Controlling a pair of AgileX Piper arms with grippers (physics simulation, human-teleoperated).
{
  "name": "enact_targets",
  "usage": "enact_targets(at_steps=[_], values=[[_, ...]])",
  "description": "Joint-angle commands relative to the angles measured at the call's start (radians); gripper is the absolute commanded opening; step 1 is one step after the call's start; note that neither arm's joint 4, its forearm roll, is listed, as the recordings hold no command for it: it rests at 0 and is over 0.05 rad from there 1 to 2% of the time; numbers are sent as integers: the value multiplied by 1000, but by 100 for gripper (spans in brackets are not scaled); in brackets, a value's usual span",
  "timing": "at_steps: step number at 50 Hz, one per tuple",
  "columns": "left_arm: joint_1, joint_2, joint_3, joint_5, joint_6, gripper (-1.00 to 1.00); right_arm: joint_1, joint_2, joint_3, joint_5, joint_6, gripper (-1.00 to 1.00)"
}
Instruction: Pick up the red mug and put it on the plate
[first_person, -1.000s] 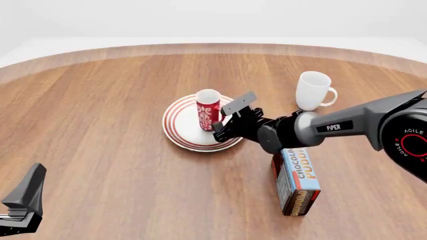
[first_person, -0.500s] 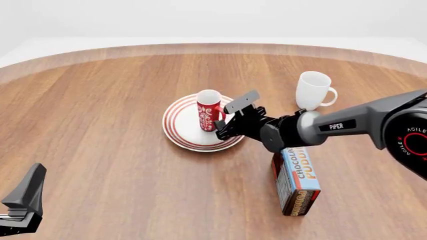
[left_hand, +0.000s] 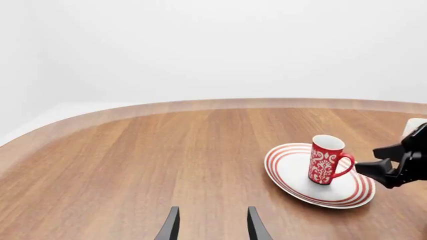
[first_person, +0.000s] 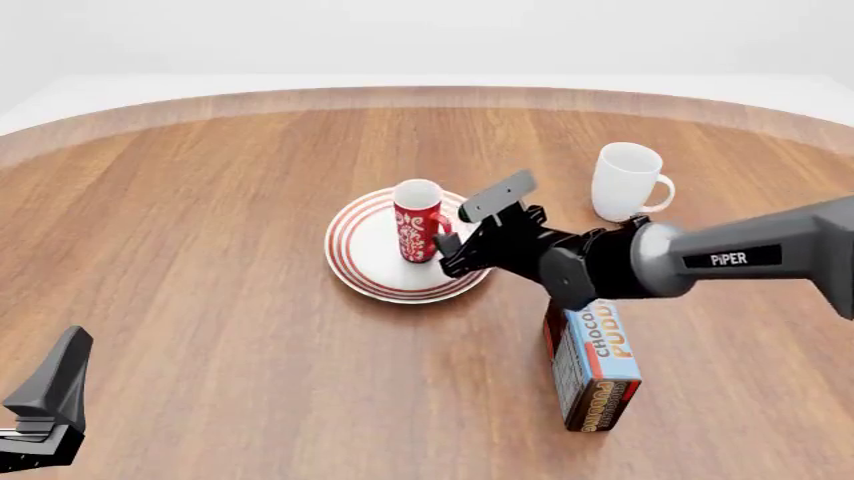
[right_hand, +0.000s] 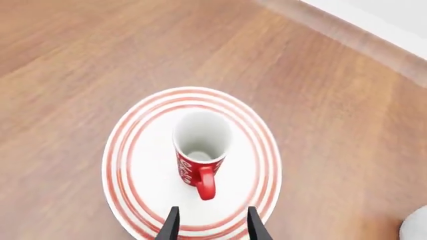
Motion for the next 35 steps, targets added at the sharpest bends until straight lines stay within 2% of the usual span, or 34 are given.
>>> enact_targets(at_steps=[1,21,35], values=[[0,0,0,0,0,100,-2,-107,81,-1,-4,100],[0,0,0,0,0,100,5,-310,174,81,-25,100],[0,0,0,0,0,100,6,-427,196,143,-37,100]])
